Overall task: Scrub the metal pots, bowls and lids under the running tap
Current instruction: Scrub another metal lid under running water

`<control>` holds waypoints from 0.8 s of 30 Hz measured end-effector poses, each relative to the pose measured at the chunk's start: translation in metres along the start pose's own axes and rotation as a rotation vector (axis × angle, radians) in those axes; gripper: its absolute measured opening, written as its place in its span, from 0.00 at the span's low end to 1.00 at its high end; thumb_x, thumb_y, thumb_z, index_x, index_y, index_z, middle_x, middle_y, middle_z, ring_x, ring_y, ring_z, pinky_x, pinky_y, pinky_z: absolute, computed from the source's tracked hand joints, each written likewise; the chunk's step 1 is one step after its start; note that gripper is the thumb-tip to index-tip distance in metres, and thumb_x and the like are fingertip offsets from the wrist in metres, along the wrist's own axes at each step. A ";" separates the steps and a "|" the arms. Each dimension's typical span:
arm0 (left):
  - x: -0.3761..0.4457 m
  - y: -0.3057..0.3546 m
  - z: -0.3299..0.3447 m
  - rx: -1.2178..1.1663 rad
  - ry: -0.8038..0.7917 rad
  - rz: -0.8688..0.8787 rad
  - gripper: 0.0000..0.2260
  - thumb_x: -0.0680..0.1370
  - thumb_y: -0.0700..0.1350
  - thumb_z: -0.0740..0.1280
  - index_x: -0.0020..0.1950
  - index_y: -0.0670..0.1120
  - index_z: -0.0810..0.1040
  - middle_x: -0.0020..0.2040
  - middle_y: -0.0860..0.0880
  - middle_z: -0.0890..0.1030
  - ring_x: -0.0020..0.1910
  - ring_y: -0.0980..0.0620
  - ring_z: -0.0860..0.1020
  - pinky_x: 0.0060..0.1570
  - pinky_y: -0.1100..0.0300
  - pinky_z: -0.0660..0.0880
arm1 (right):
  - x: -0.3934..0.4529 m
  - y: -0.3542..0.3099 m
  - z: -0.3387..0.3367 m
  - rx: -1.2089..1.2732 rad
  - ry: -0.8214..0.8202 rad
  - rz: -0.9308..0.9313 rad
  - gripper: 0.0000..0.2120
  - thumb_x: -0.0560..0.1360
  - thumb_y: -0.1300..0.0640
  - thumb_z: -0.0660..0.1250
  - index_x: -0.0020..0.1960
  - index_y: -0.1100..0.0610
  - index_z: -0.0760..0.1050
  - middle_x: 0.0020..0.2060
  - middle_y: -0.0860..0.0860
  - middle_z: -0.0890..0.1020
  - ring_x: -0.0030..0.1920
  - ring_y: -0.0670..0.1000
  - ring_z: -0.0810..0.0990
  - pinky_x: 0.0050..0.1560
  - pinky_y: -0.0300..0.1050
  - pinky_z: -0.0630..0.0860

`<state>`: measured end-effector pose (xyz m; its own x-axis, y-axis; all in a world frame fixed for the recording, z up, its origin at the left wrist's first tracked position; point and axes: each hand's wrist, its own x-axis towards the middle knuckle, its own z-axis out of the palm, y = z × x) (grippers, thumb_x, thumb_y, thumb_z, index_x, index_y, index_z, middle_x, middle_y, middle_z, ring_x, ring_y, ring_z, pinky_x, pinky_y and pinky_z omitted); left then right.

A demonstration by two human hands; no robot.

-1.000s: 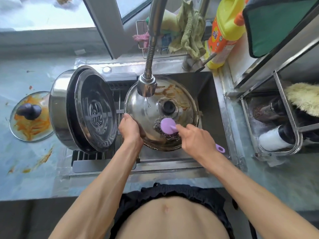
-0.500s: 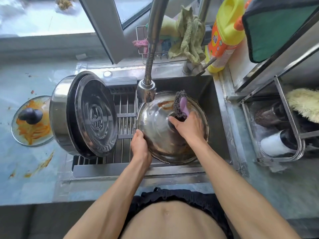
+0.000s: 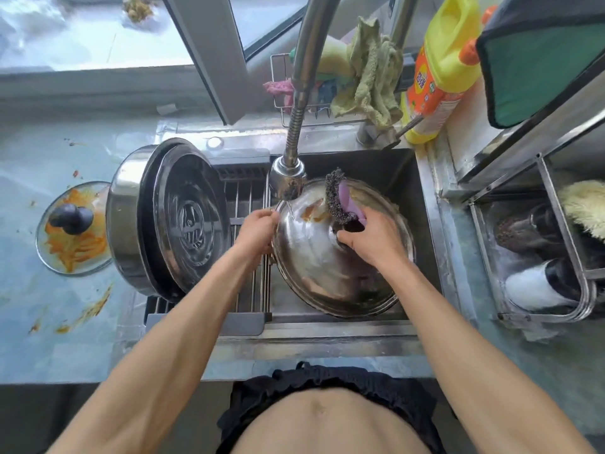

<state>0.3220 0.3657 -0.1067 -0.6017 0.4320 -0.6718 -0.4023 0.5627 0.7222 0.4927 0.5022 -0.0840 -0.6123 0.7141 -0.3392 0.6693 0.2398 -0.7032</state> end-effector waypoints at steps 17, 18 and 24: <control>0.001 -0.026 0.023 -0.195 0.215 0.206 0.21 0.85 0.52 0.62 0.35 0.43 0.71 0.28 0.51 0.70 0.27 0.57 0.66 0.30 0.59 0.63 | 0.018 -0.059 -0.019 -0.766 -0.073 -0.193 0.19 0.75 0.63 0.59 0.63 0.53 0.78 0.56 0.58 0.80 0.55 0.63 0.81 0.48 0.50 0.74; 0.001 -0.026 0.021 -0.203 0.212 0.211 0.22 0.85 0.51 0.62 0.34 0.42 0.72 0.28 0.52 0.71 0.27 0.58 0.67 0.30 0.60 0.65 | 0.017 -0.060 -0.016 -0.749 -0.069 -0.199 0.19 0.75 0.63 0.59 0.62 0.53 0.78 0.55 0.58 0.80 0.55 0.63 0.81 0.48 0.50 0.74; 0.002 -0.029 0.017 -0.220 0.206 0.237 0.21 0.85 0.55 0.63 0.39 0.41 0.75 0.34 0.45 0.72 0.34 0.51 0.69 0.36 0.57 0.67 | 0.022 -0.060 -0.010 -0.667 -0.095 -0.200 0.20 0.74 0.63 0.60 0.63 0.52 0.78 0.54 0.58 0.80 0.55 0.63 0.81 0.48 0.50 0.74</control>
<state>0.3447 0.3623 -0.1317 -0.8128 0.3686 -0.4511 -0.3603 0.2903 0.8865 0.4429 0.5101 -0.0431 -0.7643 0.5610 -0.3179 0.6368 0.7343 -0.2352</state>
